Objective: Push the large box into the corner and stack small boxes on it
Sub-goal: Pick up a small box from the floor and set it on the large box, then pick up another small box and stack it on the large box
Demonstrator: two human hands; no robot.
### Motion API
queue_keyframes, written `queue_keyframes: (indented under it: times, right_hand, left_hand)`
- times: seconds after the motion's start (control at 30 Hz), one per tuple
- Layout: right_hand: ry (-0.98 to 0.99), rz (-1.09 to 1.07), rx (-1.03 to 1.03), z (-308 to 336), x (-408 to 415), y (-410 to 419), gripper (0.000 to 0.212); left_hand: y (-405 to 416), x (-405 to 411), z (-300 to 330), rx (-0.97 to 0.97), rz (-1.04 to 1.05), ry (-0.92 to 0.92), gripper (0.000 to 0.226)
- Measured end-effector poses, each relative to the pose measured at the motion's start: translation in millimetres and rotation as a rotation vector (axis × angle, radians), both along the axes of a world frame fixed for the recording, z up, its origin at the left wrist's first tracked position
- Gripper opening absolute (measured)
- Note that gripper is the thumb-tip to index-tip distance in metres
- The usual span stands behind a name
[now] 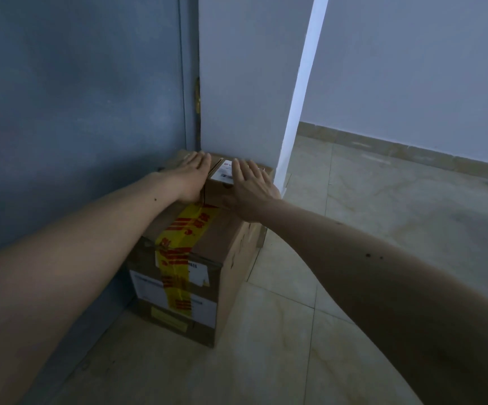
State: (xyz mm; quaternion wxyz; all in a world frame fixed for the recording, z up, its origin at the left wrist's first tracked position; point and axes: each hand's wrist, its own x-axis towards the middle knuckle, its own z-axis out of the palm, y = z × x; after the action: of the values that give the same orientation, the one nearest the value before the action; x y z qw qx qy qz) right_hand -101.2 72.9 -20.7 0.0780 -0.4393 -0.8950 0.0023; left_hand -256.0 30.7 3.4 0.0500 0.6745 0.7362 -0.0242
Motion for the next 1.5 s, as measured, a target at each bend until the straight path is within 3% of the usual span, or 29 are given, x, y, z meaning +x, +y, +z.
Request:
queue_keyframes:
  times: [0.17, 0.3, 0.57, 0.8, 1.13, 1.33, 1.5]
  right_hand:
    - [-0.049, 0.148, 0.129, 1.2, 26.8, -31.0, 0.089]
    - [-0.039, 0.200, 0.080, 1.1, 48.1, -69.1, 0.098]
    - [-0.107, 0.244, -0.076, -36.2, 115.6, -158.8, 0.097]
    - [-0.190, 0.235, -0.268, -108.4, 169.4, -226.6, 0.102]
    - [-0.474, 0.494, -0.469, -220.8, 227.5, -310.2, 0.131]
    - [-0.638, 0.625, -0.578, -254.1, 243.4, -333.8, 0.139]
    - [-0.787, 0.651, -0.544, -261.1, 254.6, -339.7, 0.142]
  left_hand:
    - [-25.3, 16.8, -6.8, 0.105, -0.157, -0.015, 0.092]
    - [-65.1, 42.7, -12.8, 0.133, -0.194, -0.050, 0.100]
    - [-154.5, 99.8, -50.9, -0.061, -0.252, -0.059, 0.110]
    - [-216.9, 152.2, -119.7, -0.265, -0.299, -0.057, 0.121]
    - [-322.8, 178.2, -251.0, -0.572, -0.454, -0.048, 0.150]
    - [-351.8, 176.5, -283.8, -0.659, -0.484, 0.041, 0.151]
    - [-363.6, 177.0, -291.8, -0.710, -0.469, 0.147, 0.154]
